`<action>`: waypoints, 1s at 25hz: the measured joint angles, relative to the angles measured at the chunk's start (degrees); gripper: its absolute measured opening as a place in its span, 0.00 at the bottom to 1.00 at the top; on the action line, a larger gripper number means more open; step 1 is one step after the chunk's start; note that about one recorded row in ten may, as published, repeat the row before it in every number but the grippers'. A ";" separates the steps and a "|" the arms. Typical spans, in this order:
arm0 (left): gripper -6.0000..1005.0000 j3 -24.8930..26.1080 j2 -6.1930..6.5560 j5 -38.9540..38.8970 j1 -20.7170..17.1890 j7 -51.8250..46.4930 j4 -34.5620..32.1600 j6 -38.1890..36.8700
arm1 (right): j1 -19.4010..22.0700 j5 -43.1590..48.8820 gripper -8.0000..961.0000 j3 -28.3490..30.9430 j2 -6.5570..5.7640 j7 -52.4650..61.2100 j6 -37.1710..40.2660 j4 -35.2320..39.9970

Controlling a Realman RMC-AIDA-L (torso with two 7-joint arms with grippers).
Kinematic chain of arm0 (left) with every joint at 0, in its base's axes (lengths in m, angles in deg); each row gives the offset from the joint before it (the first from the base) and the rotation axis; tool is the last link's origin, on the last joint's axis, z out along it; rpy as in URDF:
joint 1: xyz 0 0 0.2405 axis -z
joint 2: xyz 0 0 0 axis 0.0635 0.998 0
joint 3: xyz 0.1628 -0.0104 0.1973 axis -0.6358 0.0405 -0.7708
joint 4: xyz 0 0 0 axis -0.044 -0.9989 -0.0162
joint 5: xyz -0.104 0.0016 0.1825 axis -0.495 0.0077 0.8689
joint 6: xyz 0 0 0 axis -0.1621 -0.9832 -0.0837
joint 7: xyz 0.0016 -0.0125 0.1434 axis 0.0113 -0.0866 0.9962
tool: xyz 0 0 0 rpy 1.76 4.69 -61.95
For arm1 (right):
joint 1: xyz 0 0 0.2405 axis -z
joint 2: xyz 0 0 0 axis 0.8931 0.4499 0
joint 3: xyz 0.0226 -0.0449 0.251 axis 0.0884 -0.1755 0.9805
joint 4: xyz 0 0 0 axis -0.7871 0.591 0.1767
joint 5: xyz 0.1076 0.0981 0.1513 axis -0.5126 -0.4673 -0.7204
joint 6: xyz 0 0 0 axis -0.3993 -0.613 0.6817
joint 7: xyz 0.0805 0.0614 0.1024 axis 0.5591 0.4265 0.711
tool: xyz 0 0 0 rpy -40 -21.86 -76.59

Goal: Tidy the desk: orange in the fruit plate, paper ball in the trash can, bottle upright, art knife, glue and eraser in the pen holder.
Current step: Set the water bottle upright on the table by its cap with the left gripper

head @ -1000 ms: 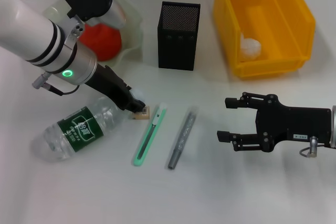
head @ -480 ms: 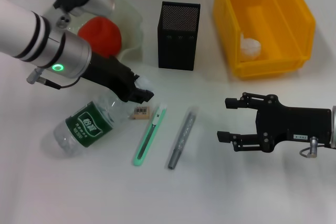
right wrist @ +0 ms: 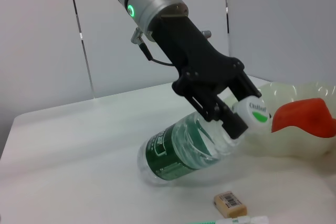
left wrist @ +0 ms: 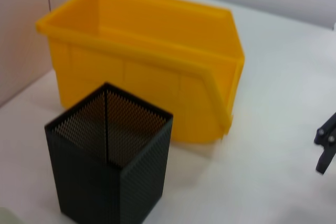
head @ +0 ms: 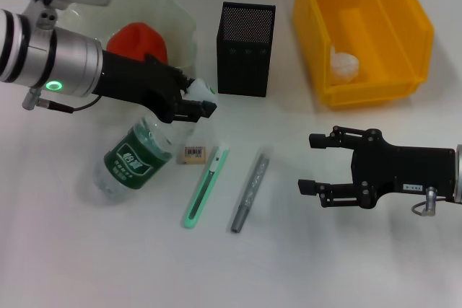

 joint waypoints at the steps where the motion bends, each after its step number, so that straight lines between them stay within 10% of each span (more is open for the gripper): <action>1: 0.44 0.98 0.05 -2.29 -0.86 2.12 -0.02 -0.37 | 0.00 0.00 0.85 0.01 0.00 0.00 0.00 0.00; 25: 0.46 9.90 0.32 -10.78 -5.08 10.82 -0.16 -5.86 | -0.08 0.00 0.85 0.09 0.00 0.12 0.21 0.00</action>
